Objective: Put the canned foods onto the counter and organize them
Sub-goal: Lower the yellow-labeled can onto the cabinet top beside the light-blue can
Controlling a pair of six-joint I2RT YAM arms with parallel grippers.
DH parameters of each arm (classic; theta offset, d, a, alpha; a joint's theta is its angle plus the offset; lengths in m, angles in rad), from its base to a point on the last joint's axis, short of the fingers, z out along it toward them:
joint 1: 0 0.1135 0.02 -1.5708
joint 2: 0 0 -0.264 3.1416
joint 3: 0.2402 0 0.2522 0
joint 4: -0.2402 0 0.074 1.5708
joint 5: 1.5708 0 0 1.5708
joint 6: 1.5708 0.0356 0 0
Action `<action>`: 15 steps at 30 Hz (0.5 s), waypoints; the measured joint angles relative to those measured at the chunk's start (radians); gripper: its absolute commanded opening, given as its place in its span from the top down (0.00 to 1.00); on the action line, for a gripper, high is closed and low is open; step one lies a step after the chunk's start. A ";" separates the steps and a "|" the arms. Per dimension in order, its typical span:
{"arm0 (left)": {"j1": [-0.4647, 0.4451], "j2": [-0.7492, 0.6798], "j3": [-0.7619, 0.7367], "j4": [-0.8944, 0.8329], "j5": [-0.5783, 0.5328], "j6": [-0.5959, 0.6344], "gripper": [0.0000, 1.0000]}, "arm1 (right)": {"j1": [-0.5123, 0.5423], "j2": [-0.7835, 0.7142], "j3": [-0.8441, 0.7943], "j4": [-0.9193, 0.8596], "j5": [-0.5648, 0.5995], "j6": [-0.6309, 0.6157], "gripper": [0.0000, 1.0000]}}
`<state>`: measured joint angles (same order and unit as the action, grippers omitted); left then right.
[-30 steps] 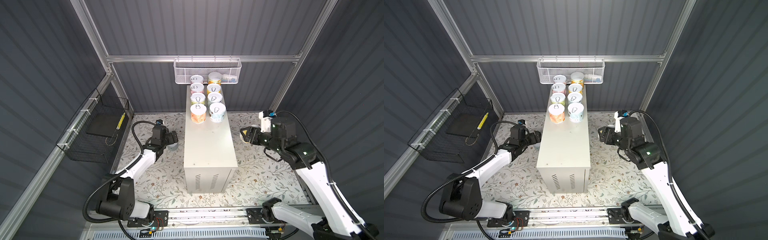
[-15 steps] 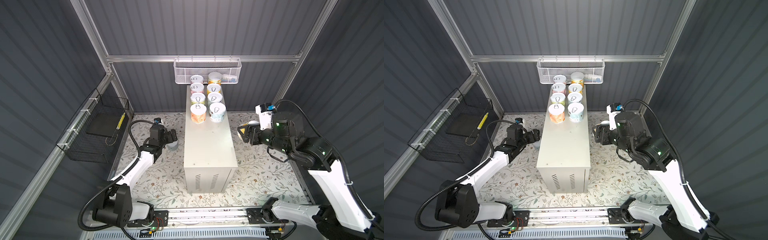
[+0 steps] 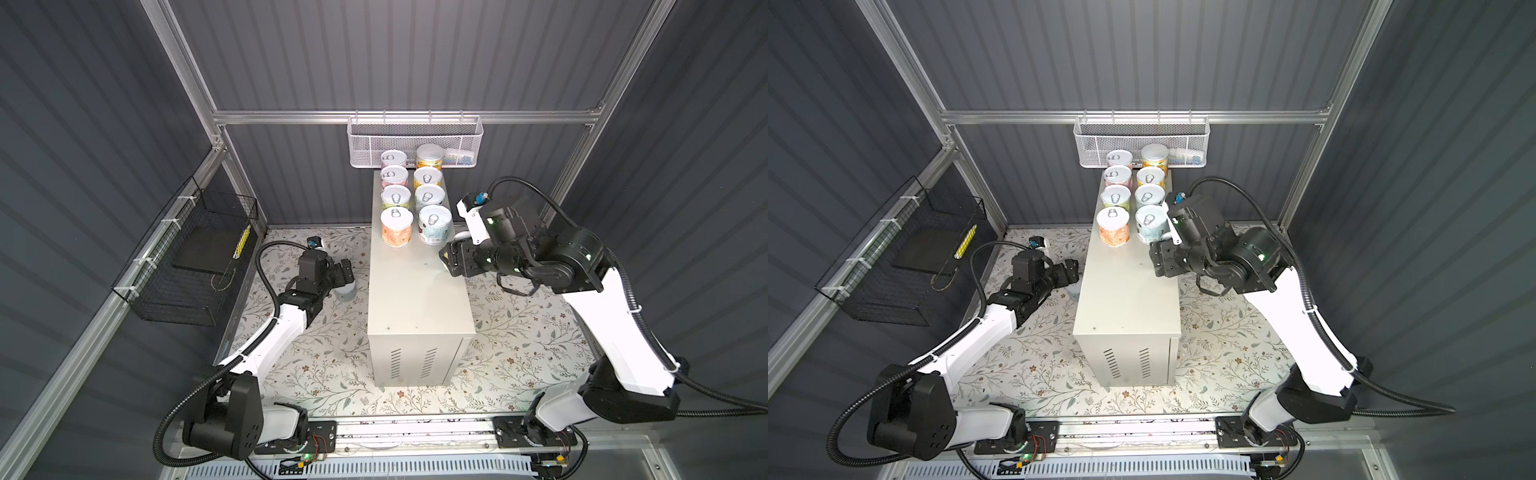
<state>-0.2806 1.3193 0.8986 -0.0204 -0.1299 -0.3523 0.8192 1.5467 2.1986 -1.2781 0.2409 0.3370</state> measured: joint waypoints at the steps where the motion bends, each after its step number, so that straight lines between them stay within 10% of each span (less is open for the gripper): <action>1: 0.000 -0.003 -0.002 0.000 0.000 0.000 0.04 | 0.003 0.011 0.014 -0.008 0.001 -0.002 1.00; 15: 0.000 -0.015 -0.015 -0.001 0.000 0.000 0.04 | 0.026 0.117 0.089 -0.089 -0.010 -0.024 0.97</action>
<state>-0.2806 1.3041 0.8833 -0.0212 -0.1303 -0.3523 0.8452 1.6638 2.2871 -1.3666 0.2314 0.3134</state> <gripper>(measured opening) 0.961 0.779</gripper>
